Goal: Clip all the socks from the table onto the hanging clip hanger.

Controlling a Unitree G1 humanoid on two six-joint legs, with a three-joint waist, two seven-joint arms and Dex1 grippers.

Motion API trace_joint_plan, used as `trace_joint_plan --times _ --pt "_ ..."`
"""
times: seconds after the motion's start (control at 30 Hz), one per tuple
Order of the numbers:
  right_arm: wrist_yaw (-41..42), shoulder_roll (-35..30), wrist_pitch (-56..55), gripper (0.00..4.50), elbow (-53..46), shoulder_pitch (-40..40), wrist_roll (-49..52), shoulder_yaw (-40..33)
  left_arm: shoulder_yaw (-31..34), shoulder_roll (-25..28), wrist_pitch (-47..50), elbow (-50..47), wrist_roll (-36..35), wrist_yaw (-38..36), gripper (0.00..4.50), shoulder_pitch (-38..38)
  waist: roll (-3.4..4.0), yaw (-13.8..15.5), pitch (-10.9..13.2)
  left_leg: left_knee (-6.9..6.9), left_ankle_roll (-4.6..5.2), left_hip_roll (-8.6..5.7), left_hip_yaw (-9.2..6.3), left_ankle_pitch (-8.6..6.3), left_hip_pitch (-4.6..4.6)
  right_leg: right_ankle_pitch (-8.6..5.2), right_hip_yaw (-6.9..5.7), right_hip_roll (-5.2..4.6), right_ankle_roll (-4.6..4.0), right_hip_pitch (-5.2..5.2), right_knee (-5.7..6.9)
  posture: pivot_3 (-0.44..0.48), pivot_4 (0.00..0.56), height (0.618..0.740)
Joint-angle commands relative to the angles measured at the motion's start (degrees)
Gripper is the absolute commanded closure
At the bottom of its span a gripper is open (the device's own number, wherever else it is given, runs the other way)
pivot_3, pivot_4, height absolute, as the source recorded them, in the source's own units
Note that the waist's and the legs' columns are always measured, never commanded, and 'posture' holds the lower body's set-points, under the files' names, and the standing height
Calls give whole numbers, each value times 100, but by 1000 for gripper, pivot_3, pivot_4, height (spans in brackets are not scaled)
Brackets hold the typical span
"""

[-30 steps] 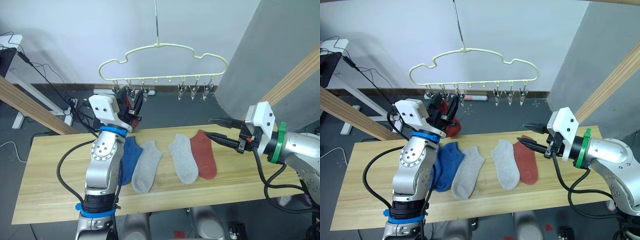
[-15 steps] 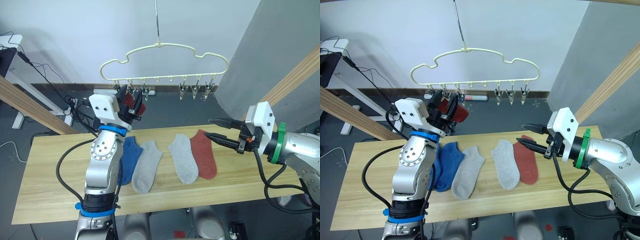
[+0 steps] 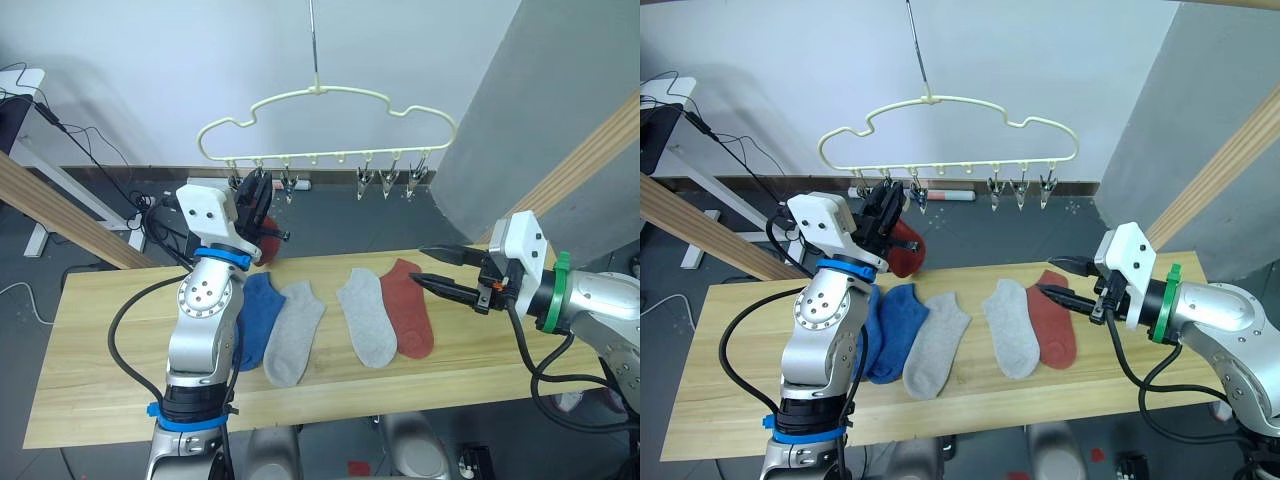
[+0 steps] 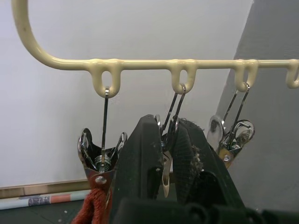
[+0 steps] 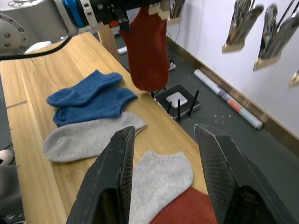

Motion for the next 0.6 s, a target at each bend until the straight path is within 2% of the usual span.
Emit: trace_joint_plan --times 0.03,0.1,0.17,0.2,0.3,0.4,0.6 --pt "-459 43 105 1513 -139 322 -354 35 58 104 -52 -245 31 -30 4263 35 1 3 1 0 0 0 0 0 0 0 0 0 0 -1 0 -263 390 740" --pt "-838 171 160 814 -264 718 -697 291 64 167 -35 -288 20 -77 4263 59 -1 5 1 0 0 0 1 0 0 0 1 0 1 -1 0 -258 395 740" --pt "-1692 623 241 123 -197 1006 -1327 726 66 213 15 -330 -16 -116 4263 91 -2 4 4 -2 -1 1 -1 0 0 -1 0 0 1 -2 -1 -259 397 740" --pt "-1953 803 273 0 -158 1067 -1515 870 66 226 33 -343 -35 -124 4263 101 0 4 5 -5 -1 3 -1 0 1 -1 0 0 2 -3 -1 -259 397 740" --pt "-2439 1317 106 0 73 1145 -2043 1341 56 255 67 -359 -75 -162 4263 112 15 -19 32 -1 -2 1 12 1 2 0 15 -1 6 -7 1 -259 397 740" --pt "-3157 2124 -418 0 887 1145 -2806 1967 41 250 117 -375 -147 -240 4263 90 12 -47 34 -2 -3 5 7 2 8 0 9 4 9 -5 2 -259 398 740" --pt "-3751 3095 -936 0 2087 846 -3344 2017 29 213 220 -388 -225 -319 4263 45 23 -122 48 -3 -4 5 13 2 4 0 14 2 9 -7 -4 -246 396 740"
